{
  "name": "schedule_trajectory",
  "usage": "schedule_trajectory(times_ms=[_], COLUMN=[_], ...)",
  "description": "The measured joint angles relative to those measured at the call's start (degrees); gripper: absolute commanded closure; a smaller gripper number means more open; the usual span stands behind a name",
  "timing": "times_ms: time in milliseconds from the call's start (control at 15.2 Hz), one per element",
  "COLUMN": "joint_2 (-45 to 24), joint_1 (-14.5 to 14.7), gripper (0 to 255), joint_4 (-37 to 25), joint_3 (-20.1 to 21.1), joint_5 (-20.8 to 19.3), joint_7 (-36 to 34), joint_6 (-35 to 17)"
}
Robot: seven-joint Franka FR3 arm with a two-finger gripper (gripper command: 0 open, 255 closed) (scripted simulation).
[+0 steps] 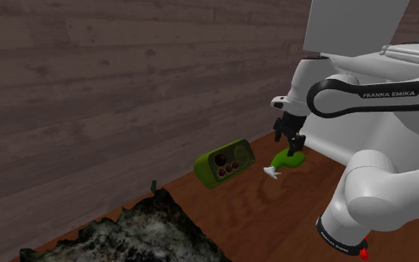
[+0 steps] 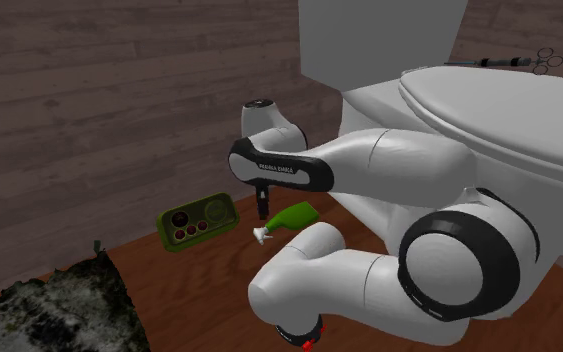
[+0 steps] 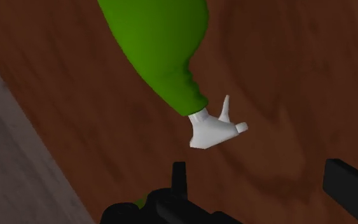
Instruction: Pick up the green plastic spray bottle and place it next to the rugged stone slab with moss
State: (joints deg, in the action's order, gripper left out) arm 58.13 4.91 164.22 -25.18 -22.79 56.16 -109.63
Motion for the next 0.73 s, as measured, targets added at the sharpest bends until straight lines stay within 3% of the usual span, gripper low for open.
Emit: schedule_trajectory(times_ms=[462,726], joint_2=[-10.98,-17.06], joint_1=[1.25,3.35], gripper=[0,0], joint_4=[1.44,1.2], joint_3=[-15.91,-20.84], joint_5=[-12.98,-15.97], joint_7=[20.58,24.36], joint_6=[-14.03,-20.56])
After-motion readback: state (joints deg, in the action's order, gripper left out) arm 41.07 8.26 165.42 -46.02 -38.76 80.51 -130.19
